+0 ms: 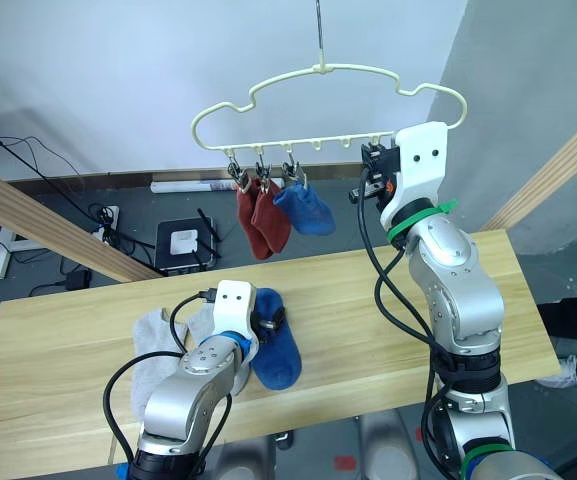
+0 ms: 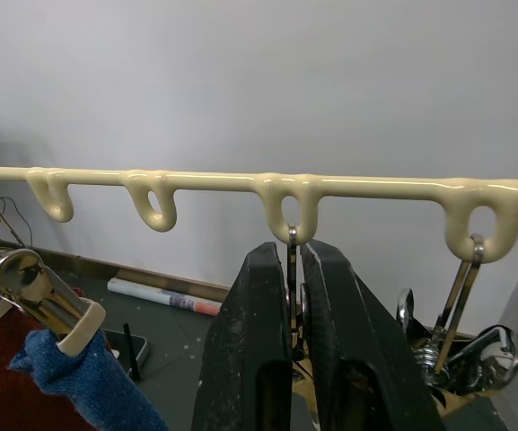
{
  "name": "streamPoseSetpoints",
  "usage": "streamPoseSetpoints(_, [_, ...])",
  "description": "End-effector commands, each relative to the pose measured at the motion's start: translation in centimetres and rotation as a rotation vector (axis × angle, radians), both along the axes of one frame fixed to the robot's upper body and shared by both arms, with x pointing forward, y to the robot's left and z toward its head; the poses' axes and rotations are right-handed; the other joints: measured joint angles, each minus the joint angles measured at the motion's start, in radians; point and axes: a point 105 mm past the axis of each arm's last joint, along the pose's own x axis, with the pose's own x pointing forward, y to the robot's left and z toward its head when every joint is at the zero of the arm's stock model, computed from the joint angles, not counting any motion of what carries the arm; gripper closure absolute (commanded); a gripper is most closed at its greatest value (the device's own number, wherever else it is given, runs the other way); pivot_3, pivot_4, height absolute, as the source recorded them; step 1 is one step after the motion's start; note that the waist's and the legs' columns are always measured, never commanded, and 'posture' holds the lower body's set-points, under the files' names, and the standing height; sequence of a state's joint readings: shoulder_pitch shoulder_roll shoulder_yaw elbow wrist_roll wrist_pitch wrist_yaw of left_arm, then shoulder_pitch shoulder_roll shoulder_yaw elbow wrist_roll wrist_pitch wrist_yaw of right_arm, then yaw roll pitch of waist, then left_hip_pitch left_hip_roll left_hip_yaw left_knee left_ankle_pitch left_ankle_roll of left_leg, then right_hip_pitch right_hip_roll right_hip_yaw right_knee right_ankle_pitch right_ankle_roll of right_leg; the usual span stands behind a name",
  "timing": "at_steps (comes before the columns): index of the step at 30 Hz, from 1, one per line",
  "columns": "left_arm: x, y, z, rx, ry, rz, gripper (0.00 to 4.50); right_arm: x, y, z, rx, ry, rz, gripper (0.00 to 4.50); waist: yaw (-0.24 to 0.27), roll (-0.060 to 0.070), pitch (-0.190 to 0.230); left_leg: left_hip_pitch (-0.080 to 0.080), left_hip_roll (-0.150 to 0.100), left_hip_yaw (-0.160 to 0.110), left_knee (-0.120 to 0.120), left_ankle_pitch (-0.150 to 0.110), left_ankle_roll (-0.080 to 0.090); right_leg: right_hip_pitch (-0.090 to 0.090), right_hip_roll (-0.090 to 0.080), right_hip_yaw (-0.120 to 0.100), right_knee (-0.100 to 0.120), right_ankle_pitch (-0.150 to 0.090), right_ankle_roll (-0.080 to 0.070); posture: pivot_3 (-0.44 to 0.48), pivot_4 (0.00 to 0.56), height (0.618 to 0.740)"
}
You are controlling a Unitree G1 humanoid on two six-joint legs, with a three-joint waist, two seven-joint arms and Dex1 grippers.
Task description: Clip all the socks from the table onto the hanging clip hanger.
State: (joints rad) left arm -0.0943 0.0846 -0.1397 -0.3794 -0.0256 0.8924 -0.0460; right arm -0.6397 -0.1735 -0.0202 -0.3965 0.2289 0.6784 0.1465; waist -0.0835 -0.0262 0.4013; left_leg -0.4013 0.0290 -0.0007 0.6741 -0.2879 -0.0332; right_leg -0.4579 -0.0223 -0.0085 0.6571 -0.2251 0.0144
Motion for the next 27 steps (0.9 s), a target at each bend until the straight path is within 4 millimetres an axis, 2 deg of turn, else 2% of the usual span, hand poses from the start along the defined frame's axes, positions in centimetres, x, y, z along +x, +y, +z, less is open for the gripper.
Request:
streamPoseSetpoints(1, [-0.3, -0.2, -0.5, 0.001, 0.020, -0.016, 2.03, -0.9, 0.1, 1.4, 0.021, -0.059, 0.014, 4.50, 0.000, 0.000, 0.000, 0.000, 0.000, 0.000, 0.000, 0.000, 0.000, 0.000, 0.000, 0.000, 0.000, 0.000, 0.000, -0.127, 0.441, 0.740])
streamPoseSetpoints(4, [-0.4, -0.1, -0.6, -0.006, 0.021, -0.021, 2.54, -0.9, 0.1, 1.3, 0.021, -0.058, 0.014, 4.50, 0.000, 0.000, 0.000, 0.000, 0.000, 0.000, 0.000, 0.000, 0.000, 0.000, 0.000, 0.000, 0.000, 0.000, 0.000, -0.127, 0.441, 0.740])
streamPoseSetpoints(7, [-0.3, -0.7, 0.2, -0.016, -0.028, -0.101, 3.11, -1.0, 0.1, 1.3, 0.019, -0.057, 0.014, 4.50, 0.000, 0.000, 0.000, 0.000, 0.000, 0.000, -0.001, 0.000, 0.000, 0.000, 0.000, 0.000, -0.001, 0.000, 0.000, -0.130, 0.438, 0.740])
streamPoseSetpoints(12, [0.4, -1.4, 2.3, 0.026, -0.174, -0.250, 4.44, -1.0, 0.1, 1.3, 0.016, -0.058, 0.013, 4.50, 0.000, 0.000, 0.000, 0.001, 0.000, 0.000, -0.004, 0.000, 0.000, -0.001, 0.000, 0.000, -0.002, 0.000, 0.000, -0.132, 0.436, 0.740])
streamPoseSetpoints(16, [0.9, -1.7, 3.5, 0.034, -0.272, -0.322, 4.47, -1.0, 0.0, 1.3, 0.015, -0.058, 0.012, 4.50, 0.001, 0.000, 0.000, 0.001, 0.000, 0.001, -0.008, 0.000, 0.000, -0.001, 0.000, 0.000, -0.007, 0.000, 0.000, -0.134, 0.433, 0.740])
streamPoseSetpoints(23, [1.1, -6.8, 10.4, -0.034, -0.659, -0.653, 4.47, -1.2, 0.0, 1.5, 0.016, -0.061, 0.011, 4.50, 0.007, 0.000, 0.000, -0.001, 0.000, 0.001, -0.010, 0.000, 0.000, 0.000, -0.003, -0.001, -0.010, 0.003, -0.006, -0.134, 0.433, 0.740])
streamPoseSetpoints(27, [1.7, -8.6, 12.2, 0.026, -0.821, -0.726, 4.47, -1.5, 0.0, 1.7, 0.019, -0.065, 0.010, 4.50, 0.005, 0.000, 0.000, -0.001, -0.001, 0.001, -0.010, 0.000, 0.000, 0.000, -0.003, -0.001, -0.011, 0.004, -0.006, -0.146, 0.426, 0.740])
